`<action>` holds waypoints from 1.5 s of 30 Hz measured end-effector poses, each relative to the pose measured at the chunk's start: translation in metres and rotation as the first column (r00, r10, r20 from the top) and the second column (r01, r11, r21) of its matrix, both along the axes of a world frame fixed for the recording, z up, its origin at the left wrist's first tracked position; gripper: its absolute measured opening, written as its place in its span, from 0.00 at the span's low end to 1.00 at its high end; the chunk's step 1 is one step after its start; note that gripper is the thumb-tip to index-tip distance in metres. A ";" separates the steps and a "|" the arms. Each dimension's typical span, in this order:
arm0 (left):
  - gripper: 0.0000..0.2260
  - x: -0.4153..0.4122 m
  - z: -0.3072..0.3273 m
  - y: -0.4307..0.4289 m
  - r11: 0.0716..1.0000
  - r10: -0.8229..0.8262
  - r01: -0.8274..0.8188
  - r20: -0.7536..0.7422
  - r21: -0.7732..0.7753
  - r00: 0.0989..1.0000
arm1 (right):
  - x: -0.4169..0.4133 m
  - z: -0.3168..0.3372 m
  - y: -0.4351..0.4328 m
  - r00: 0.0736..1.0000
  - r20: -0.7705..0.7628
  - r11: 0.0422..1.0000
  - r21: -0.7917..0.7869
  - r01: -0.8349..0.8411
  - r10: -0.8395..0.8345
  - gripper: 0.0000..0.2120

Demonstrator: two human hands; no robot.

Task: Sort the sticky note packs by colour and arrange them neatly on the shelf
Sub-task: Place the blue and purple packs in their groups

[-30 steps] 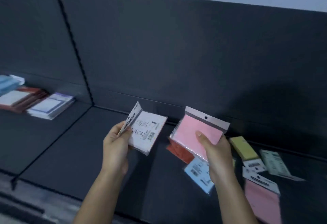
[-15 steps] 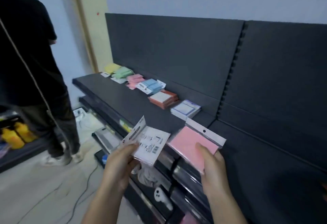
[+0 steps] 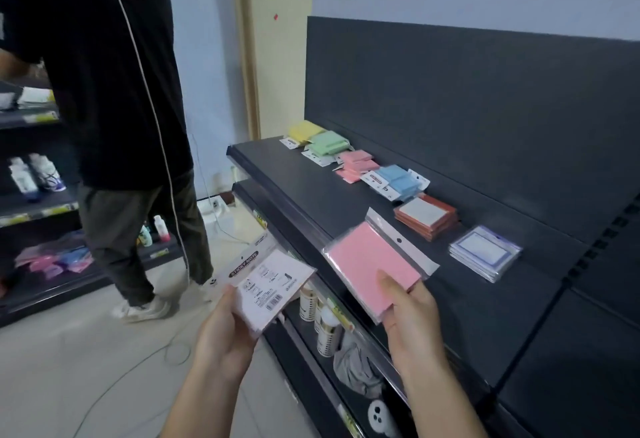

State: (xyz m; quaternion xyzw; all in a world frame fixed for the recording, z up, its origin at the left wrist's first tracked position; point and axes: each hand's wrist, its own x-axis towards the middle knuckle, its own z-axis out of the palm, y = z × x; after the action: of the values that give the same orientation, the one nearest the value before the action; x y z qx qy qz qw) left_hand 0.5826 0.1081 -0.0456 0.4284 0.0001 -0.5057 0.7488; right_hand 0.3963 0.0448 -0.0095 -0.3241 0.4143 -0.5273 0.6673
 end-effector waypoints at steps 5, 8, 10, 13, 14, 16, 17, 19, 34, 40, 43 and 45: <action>0.12 0.041 0.002 -0.037 0.998 -0.065 0.064 0.027 0.024 0.998 | 0.052 -0.013 -0.052 0.996 0.074 0.995 0.094 0.037 -0.044 0.12; 0.09 0.067 0.007 -0.084 0.995 -0.082 0.076 0.085 0.071 0.993 | 0.082 -0.016 -0.098 0.997 0.075 0.992 0.127 0.009 -0.019 0.12; 0.10 0.084 0.013 -0.121 0.993 -0.077 0.069 0.081 0.096 0.994 | 0.097 -0.012 -0.133 0.997 0.070 0.993 0.119 0.013 -0.022 0.11; 0.12 0.106 0.018 -0.173 0.987 -0.107 0.088 0.143 0.135 0.984 | 0.113 -0.006 -0.187 0.996 0.061 0.994 0.092 0.061 -0.066 0.13; 0.14 0.111 0.025 -0.189 0.989 -0.088 0.066 0.161 0.135 0.983 | 0.118 -0.003 -0.205 0.995 0.051 0.994 0.077 0.079 -0.083 0.14; 0.17 0.120 0.029 -0.215 0.995 -0.050 0.033 0.188 0.096 0.981 | 0.126 0.002 -0.239 0.993 0.026 0.992 0.041 0.117 -0.118 0.14; 0.18 0.123 0.029 -0.227 0.996 -0.048 0.032 0.198 0.083 0.979 | 0.129 0.002 -0.255 0.990 0.010 0.990 0.026 0.140 -0.140 0.13; 0.10 0.128 0.029 -0.245 0.994 -0.084 0.065 0.234 0.090 0.969 | 0.133 0.000 -0.281 0.983 -0.036 0.983 0.017 0.182 -0.181 0.12; 0.03 0.165 0.046 -0.463 0.863 -0.495 0.485 0.429 0.142 0.755 | 0.164 -0.021 -0.416 0.835 -0.394 0.918 -0.067 0.391 -0.385 0.20; 0.06 0.150 0.034 -0.536 0.765 -0.624 0.598 0.507 0.239 0.595 | 0.177 -0.028 -0.435 0.629 -0.646 0.873 -0.123 0.473 -0.432 0.23; 0.06 0.139 0.030 -0.553 0.702 -0.671 0.667 0.546 0.250 0.502 | 0.177 -0.028 -0.433 0.551 -0.706 0.857 -0.157 0.490 -0.445 0.19; 0.07 0.136 0.026 -0.562 0.681 -0.654 0.687 0.633 0.254 0.414 | 0.177 -0.027 -0.435 0.543 -0.716 0.852 -0.140 0.505 -0.439 0.17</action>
State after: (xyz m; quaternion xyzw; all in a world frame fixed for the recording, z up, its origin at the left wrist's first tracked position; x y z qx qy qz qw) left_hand 0.7182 -0.4537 -0.0193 0.5283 -0.4563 -0.5669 0.4374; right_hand 0.5732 -0.3898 -0.0363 -0.3535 0.7363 -0.4969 0.2933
